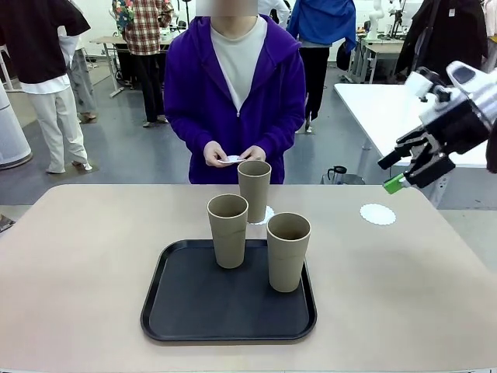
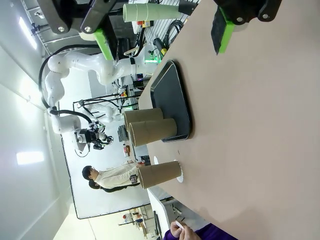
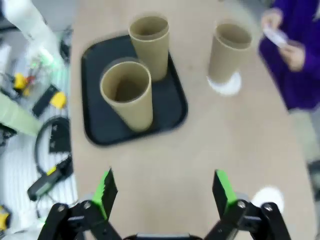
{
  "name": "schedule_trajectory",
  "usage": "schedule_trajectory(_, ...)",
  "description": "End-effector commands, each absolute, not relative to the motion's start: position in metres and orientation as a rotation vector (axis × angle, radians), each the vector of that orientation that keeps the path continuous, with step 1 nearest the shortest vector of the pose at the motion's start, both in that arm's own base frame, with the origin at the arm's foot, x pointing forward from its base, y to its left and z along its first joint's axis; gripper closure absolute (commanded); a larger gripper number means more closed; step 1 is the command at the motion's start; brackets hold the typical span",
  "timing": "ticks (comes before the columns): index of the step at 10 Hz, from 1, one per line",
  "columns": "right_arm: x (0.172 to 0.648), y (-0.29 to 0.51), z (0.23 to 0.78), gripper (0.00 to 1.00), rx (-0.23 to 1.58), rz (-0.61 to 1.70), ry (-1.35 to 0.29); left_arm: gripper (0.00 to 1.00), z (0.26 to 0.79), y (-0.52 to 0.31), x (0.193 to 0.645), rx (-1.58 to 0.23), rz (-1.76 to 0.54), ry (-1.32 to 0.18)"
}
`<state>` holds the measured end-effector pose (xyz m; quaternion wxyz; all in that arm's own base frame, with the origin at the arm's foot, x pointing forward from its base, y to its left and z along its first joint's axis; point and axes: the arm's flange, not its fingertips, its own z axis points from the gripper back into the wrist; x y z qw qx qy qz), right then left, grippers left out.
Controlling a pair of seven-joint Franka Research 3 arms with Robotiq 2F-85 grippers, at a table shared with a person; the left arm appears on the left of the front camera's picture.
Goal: Place coasters on the table and set cups on them.
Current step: Take one Reusable plastic cup from the Flat Tray and place it on a coaster set by the human.
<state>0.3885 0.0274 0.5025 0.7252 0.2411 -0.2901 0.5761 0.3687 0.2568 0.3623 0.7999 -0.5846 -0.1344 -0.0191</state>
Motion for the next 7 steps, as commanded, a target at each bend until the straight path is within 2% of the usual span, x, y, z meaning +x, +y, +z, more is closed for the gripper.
schedule_trajectory(1, 0.399, 0.012, 0.46, 0.0, 0.832, 1.316, -0.79, 0.0, 0.364, 0.259, 0.369, -1.253, -0.041, -0.289)
schedule_trajectory(3, 0.404, 0.002, 0.432, 0.0, 0.951, 1.286, -0.814, 0.0, 0.364, 0.259, 0.369, -1.253, -0.041, -0.289)
schedule_trajectory(5, 0.405, 0.003, 0.399, 0.0, 0.988, 1.296, -0.827, 0.0, 0.364, 0.259, 0.369, -1.253, -0.041, -0.289)
schedule_trajectory(7, 0.4, 0.01, 0.366, 0.0, 1.016, 1.305, -0.762, 0.0, 0.364, 0.259, 0.369, -1.253, -0.041, -0.289)
